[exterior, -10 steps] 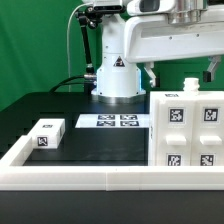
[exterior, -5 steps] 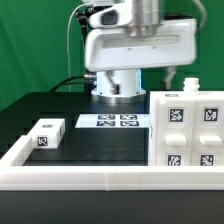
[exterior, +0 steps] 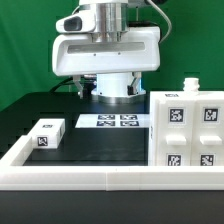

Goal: Assemble cabinet

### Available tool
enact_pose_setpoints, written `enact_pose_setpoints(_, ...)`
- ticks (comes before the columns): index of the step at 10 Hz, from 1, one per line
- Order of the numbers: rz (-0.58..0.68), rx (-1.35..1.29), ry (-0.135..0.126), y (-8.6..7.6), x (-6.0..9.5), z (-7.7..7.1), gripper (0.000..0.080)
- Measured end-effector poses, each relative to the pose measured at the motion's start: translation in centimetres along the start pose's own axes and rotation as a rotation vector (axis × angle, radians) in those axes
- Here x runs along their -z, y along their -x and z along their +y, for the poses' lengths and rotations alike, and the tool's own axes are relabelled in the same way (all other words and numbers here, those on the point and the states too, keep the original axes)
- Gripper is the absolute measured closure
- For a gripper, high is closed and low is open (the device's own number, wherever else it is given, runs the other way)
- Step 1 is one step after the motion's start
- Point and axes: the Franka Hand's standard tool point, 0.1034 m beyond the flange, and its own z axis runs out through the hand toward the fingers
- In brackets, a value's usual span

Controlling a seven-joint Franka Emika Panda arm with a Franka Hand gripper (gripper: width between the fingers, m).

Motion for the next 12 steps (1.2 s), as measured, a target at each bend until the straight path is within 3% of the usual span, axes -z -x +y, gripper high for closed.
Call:
enact_pose_setpoints(5, -0.005, 0.016, 0.001, 0.4, -0.2, 0.4, 0.0003)
enact_pose_setpoints(8, -0.051, 0.013, 0.005, 3.8, -2.1, 5.0, 0.0003)
enact_pose_setpoints(12, -0.092, 0.010, 0.005, 5.5, -3.8, 9.3, 0.0003)
